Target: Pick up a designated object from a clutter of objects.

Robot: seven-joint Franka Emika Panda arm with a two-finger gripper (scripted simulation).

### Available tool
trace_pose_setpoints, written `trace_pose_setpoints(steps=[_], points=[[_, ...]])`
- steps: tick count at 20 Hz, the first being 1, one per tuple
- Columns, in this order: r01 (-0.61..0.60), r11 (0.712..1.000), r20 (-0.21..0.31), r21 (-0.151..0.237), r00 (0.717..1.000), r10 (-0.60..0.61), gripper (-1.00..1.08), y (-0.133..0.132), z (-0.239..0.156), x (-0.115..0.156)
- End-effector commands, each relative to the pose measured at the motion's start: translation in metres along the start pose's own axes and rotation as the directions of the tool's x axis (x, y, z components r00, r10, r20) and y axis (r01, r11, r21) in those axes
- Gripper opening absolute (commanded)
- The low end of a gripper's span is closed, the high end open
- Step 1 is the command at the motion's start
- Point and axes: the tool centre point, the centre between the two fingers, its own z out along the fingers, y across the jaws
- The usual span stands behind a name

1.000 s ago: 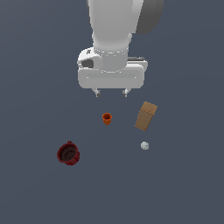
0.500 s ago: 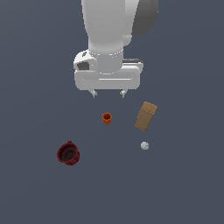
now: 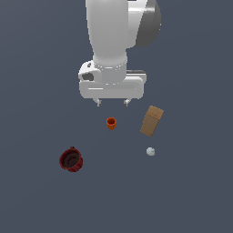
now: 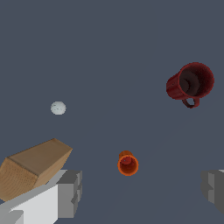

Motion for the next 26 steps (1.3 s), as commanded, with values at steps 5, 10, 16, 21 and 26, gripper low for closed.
trace_pose_setpoints(steps=[5,10,16,21,26], points=[[-0.058,0.998,0.004,-0.002,0.998,0.058,1.0,0.004,0.043,-0.008],[-0.123,0.992,0.007,-0.005,0.992,0.123,1.0,0.009,0.089,-0.023],[-0.205,0.979,0.01,-0.011,0.979,0.205,1.0,0.015,0.142,-0.048],[-0.259,0.966,0.011,-0.016,0.966,0.259,1.0,0.019,0.175,-0.07],[-0.295,0.955,0.012,-0.02,0.955,0.295,1.0,0.021,0.196,-0.086]])
